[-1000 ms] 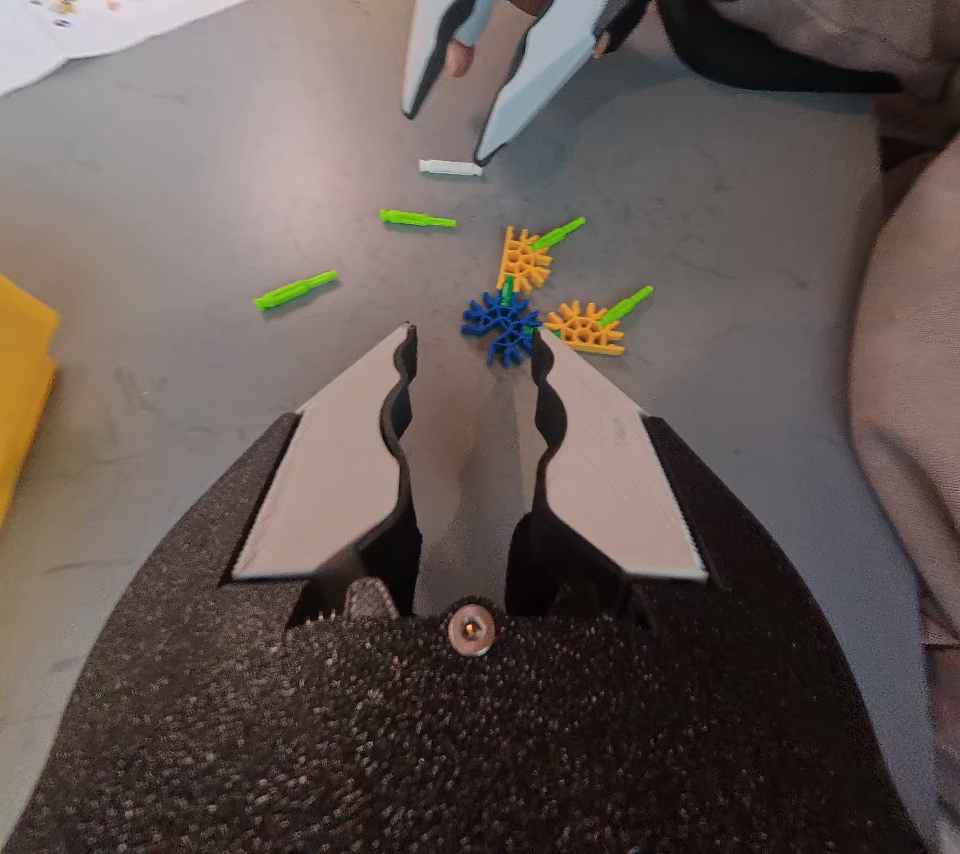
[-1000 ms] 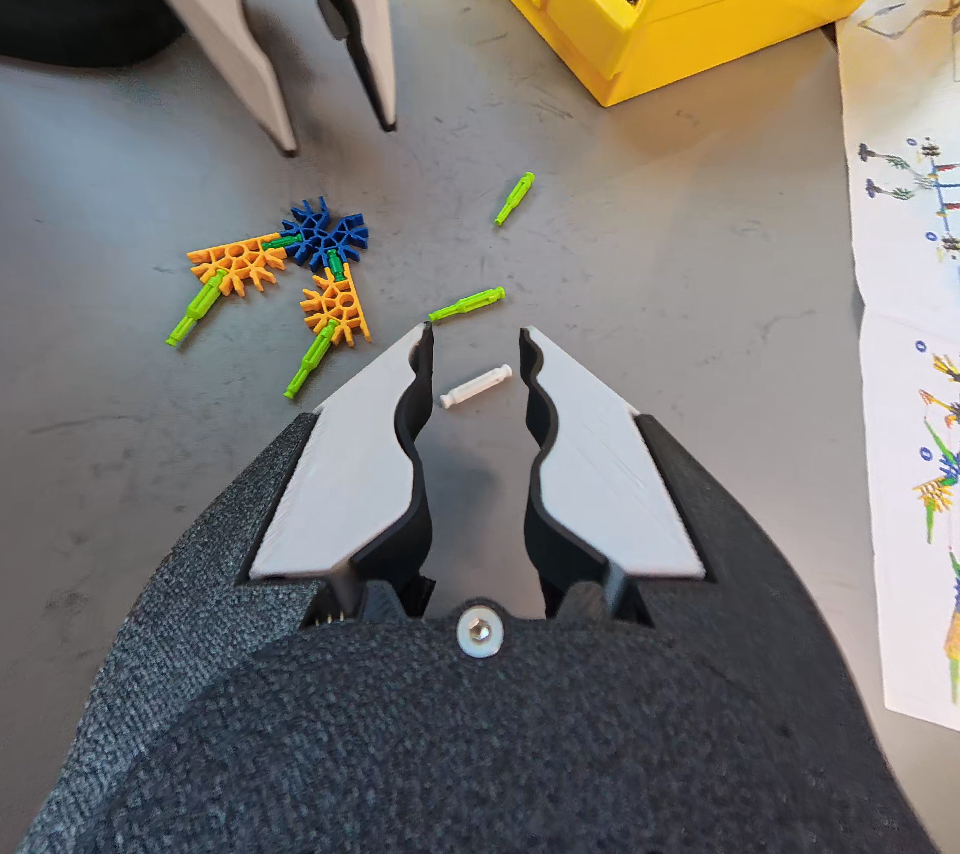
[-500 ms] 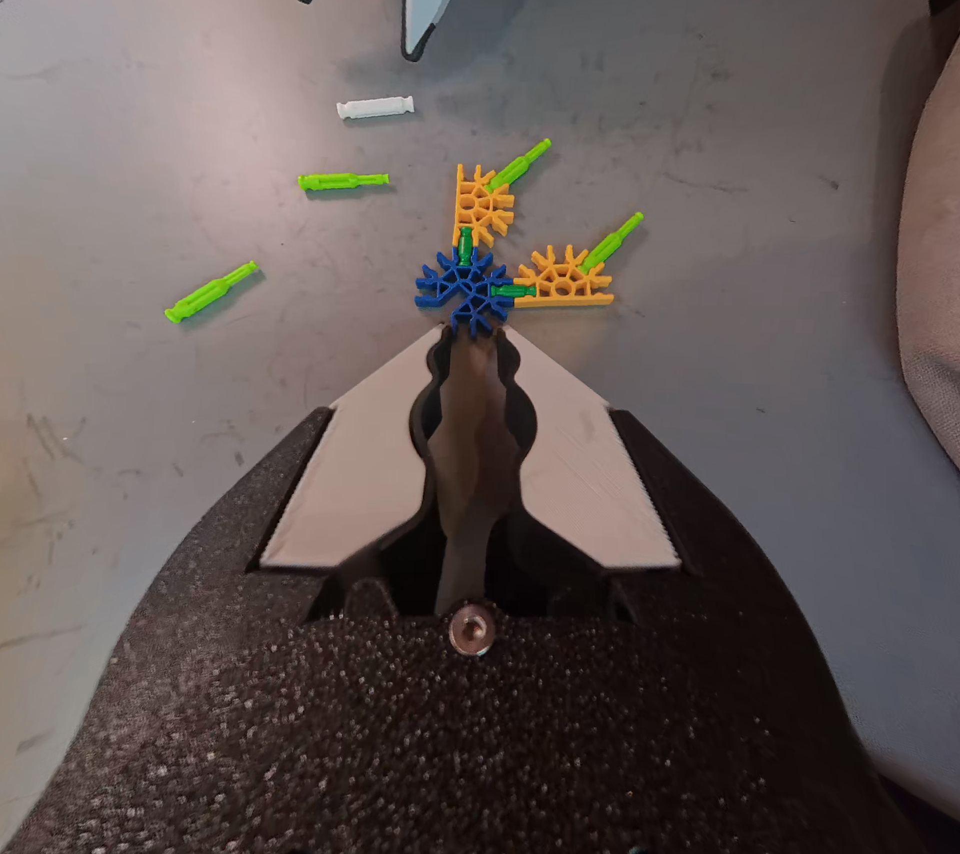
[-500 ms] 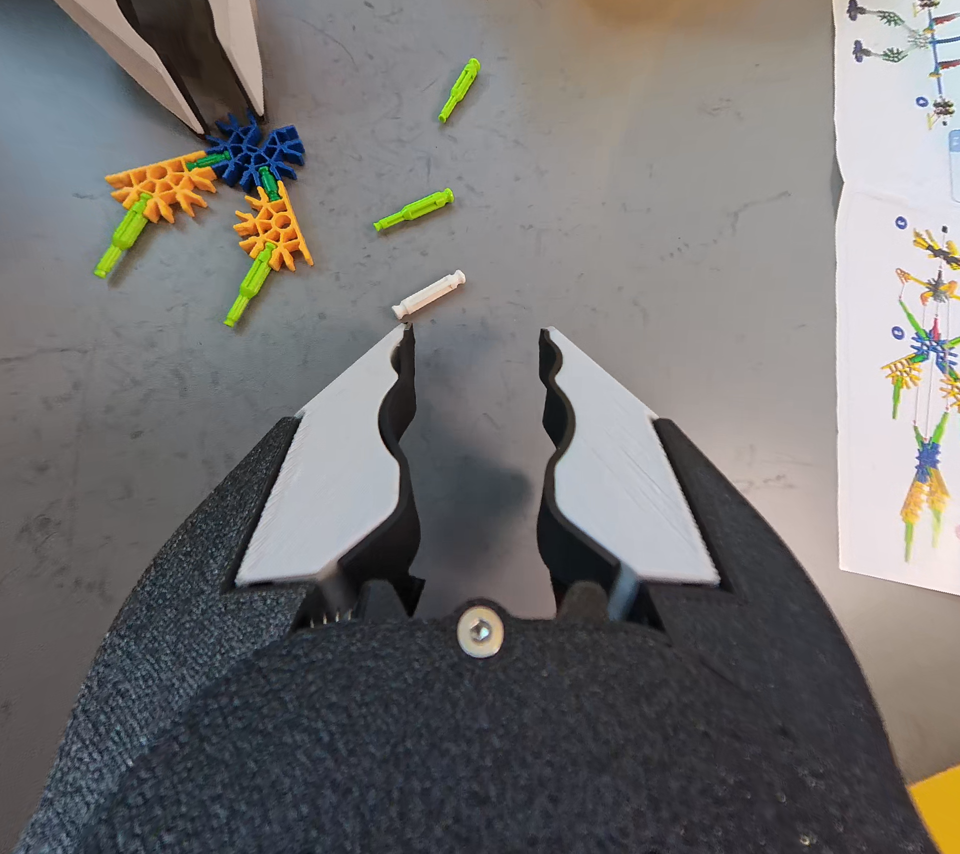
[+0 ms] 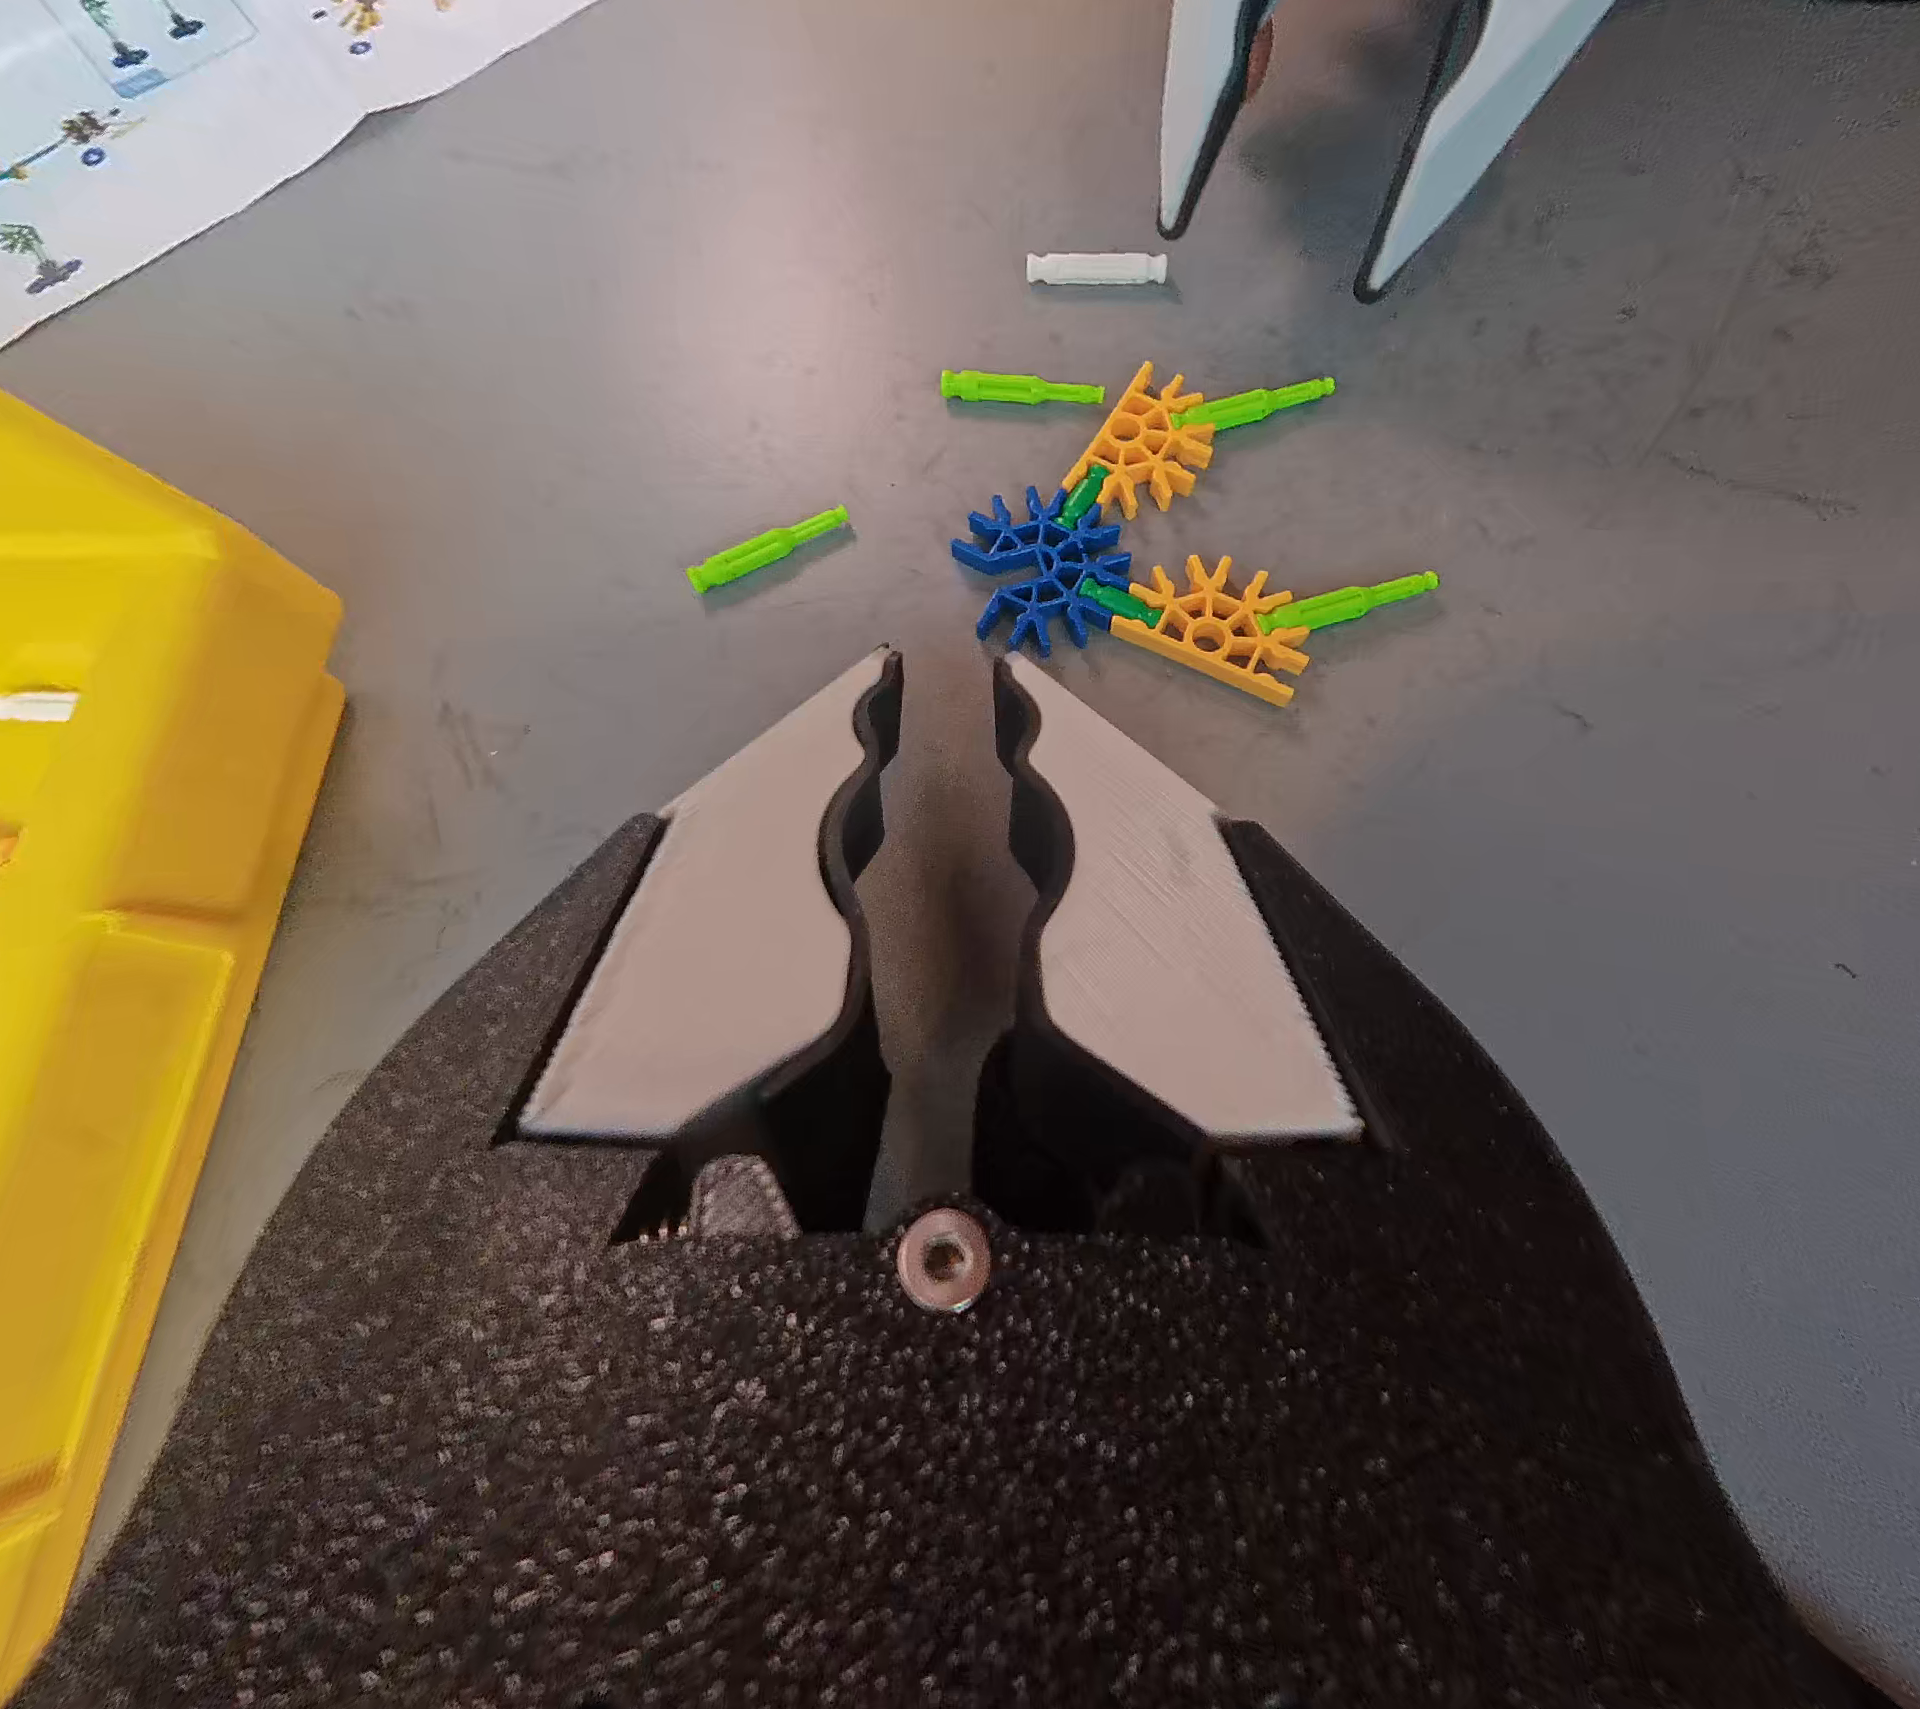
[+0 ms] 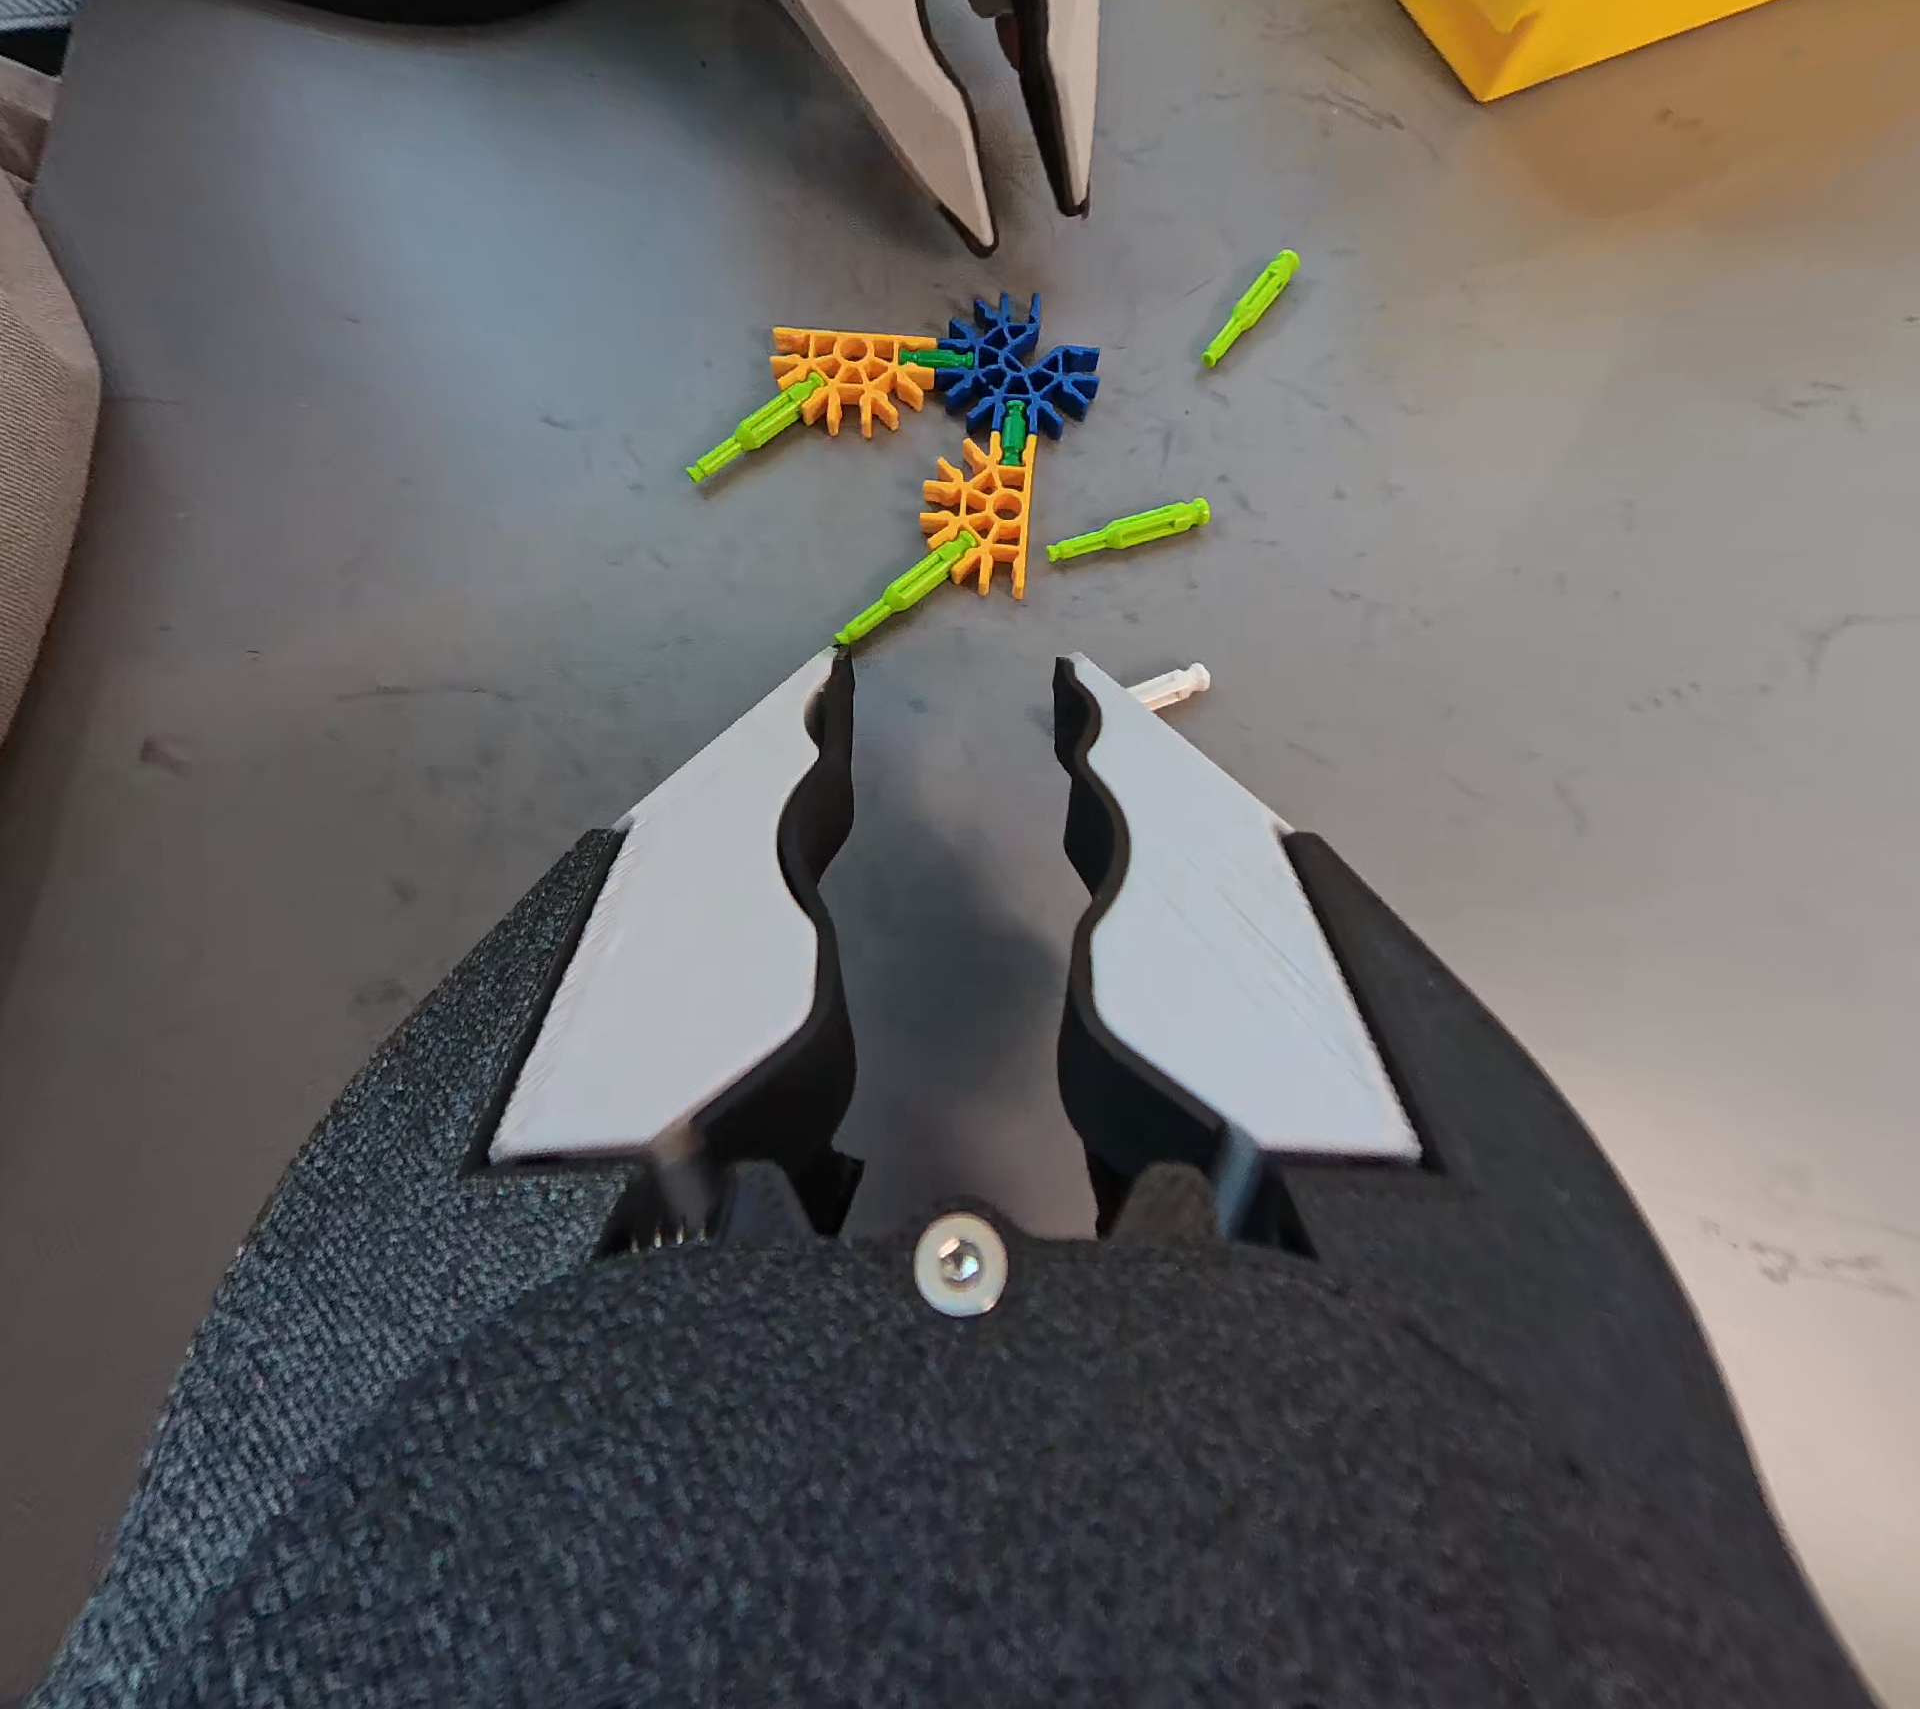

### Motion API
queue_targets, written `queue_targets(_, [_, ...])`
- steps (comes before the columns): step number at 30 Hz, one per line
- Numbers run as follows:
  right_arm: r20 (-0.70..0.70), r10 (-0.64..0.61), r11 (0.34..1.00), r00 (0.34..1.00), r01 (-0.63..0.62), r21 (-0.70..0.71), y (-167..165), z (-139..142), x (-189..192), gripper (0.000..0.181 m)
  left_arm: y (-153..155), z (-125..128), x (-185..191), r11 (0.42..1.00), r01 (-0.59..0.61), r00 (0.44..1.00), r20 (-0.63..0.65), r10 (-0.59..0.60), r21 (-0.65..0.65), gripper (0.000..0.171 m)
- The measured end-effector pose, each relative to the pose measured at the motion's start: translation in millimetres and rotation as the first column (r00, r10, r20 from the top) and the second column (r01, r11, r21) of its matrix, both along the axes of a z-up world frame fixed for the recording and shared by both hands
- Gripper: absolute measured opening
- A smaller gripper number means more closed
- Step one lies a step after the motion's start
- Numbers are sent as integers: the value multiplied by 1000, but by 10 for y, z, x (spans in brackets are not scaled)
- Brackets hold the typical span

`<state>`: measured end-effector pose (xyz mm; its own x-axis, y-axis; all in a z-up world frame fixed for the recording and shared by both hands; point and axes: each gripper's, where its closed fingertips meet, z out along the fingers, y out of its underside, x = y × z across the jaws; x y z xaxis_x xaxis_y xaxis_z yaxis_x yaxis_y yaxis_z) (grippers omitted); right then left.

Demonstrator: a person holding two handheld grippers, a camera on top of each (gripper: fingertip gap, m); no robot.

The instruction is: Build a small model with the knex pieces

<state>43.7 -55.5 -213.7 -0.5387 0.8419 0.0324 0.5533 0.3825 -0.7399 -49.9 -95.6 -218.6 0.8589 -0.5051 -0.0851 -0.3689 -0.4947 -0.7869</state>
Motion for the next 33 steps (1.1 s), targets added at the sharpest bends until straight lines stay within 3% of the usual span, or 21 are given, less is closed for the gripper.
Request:
queue_targets(5, [-3, 13, 1000, 1000, -13, 10, -136, -14, -64, 36, -47, 73, 90, 1000, 15, 994, 105, -13, -17, 23])
queue_targets(9, [45, -28, 999, 999, 27, 31, -167, -70, -99, 42, -45, -24, 200, 998, 43, 997, 69, -40, -47, 25])
queue_targets(15, [95, -20, 990, 995, 6, 140, -248, -129, -13, 7, -28, -67, 306, 996, 75, 997, 39, -73, -52, 23])
queue_targets(21, [136, 119, 987, 983, -133, 93, -513, -124, 158, 3, -36, -98, 338, 993, 89, 995, 42, -86, -73, 23])
queue_targets(27, [138, 167, 986, 976, -169, 7, -573, -75, 220, 6, -71, -103, 409, 990, 120, 993, 29, -118, -68, 22])
queue_targets(33, [57, 82, 993, 995, -77, -89, -391, 103, 98, 16, -53, -22, 367, 995, 97, 994, 45, -96, -25, 22])
